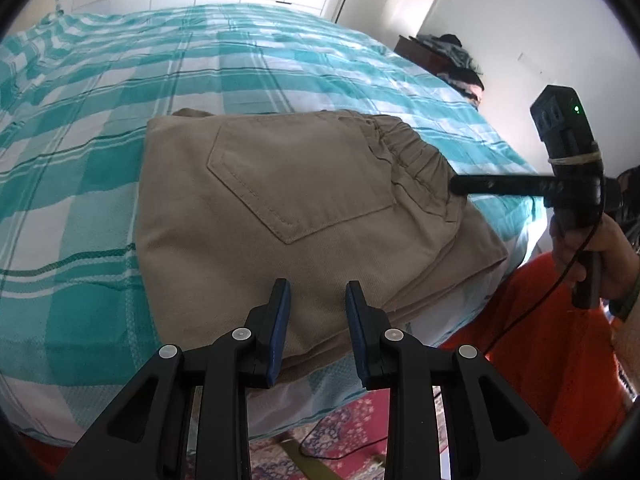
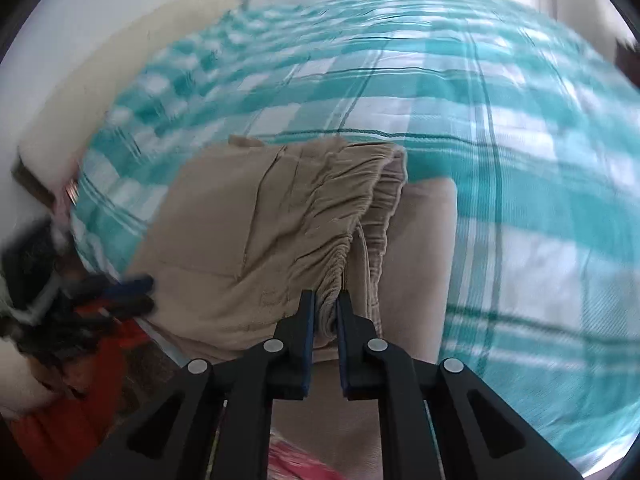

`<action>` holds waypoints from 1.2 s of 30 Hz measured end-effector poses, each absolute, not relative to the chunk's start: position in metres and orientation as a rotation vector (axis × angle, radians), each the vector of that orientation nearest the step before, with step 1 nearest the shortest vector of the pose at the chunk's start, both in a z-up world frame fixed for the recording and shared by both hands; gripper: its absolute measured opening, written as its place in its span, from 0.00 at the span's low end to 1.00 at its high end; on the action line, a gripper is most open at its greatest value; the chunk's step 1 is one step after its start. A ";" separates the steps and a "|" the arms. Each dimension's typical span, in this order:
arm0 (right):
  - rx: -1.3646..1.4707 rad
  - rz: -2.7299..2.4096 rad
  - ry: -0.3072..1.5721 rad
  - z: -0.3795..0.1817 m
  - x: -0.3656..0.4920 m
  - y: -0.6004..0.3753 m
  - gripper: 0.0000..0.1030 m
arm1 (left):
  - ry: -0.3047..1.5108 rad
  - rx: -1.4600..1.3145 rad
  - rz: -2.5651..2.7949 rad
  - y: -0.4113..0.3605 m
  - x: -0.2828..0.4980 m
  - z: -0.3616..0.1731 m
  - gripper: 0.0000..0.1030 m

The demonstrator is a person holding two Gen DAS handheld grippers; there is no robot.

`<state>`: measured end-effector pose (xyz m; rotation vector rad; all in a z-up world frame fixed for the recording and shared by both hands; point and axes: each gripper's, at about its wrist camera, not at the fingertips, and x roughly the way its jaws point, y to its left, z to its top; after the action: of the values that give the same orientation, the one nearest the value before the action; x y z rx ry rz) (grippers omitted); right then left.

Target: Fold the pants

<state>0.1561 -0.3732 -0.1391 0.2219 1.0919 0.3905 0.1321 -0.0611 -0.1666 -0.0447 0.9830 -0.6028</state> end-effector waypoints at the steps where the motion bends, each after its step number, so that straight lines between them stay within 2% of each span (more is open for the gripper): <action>1: 0.270 0.393 1.085 -0.137 0.156 -0.380 0.23 | 0.985 -0.052 -0.603 -0.060 0.132 -0.167 0.27; 2: 0.320 0.381 1.084 -0.135 0.154 -0.389 0.36 | 0.988 -0.064 -0.602 -0.059 0.133 -0.167 0.27; 3: 0.363 0.369 1.086 -0.133 0.152 -0.399 0.44 | 0.988 -0.067 -0.601 -0.059 0.133 -0.168 0.27; 7: 0.545 0.409 1.120 -0.131 0.147 -0.421 0.44 | 0.982 -0.055 -0.600 -0.062 0.132 -0.168 0.27; 11: 0.697 0.429 1.206 -0.152 0.142 -0.419 0.55 | 0.982 -0.060 -0.597 -0.062 0.132 -0.169 0.27; 13: 0.739 0.413 1.236 -0.166 0.144 -0.416 0.56 | 0.982 -0.054 -0.598 -0.062 0.132 -0.169 0.27; 16: 0.791 0.397 1.200 -0.177 0.151 -0.413 0.57 | 0.980 -0.049 -0.594 -0.063 0.133 -0.169 0.27; 17: 0.826 0.387 1.181 -0.179 0.156 -0.411 0.63 | 0.980 -0.046 -0.593 -0.063 0.133 -0.170 0.27; 18: 0.842 0.378 1.167 -0.181 0.160 -0.408 0.64 | 0.981 -0.042 -0.592 -0.064 0.133 -0.170 0.27; 19: 0.839 0.368 1.155 -0.182 0.161 -0.405 0.64 | 0.980 -0.039 -0.593 -0.064 0.133 -0.170 0.27; 20: 0.809 0.349 1.147 -0.182 0.165 -0.401 0.55 | 0.979 -0.037 -0.595 -0.063 0.132 -0.169 0.27; 21: 0.764 0.314 1.144 -0.181 0.167 -0.397 0.41 | 0.979 -0.041 -0.597 -0.062 0.132 -0.166 0.27; 22: 0.737 0.289 1.135 -0.179 0.168 -0.396 0.39 | 0.979 -0.050 -0.597 -0.060 0.132 -0.163 0.27; 24: 0.754 0.291 1.088 -0.169 0.164 -0.396 0.23 | 0.955 -0.100 -0.594 -0.050 0.129 -0.150 0.27; 31: 0.705 0.316 0.947 -0.101 0.138 -0.406 0.21 | 0.910 -0.180 -0.590 -0.030 0.132 -0.120 0.27; 34: 0.708 0.279 0.959 -0.109 0.117 -0.419 0.21 | 0.932 -0.164 -0.573 -0.031 0.134 -0.127 0.27; 36: 0.737 0.220 1.022 -0.139 0.107 -0.426 0.21 | 0.958 -0.137 -0.556 -0.034 0.136 -0.134 0.27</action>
<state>0.1070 -0.4255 -0.1385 0.7370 1.0223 0.2203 0.1356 -0.0341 -0.1341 -0.1367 0.9582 -0.5556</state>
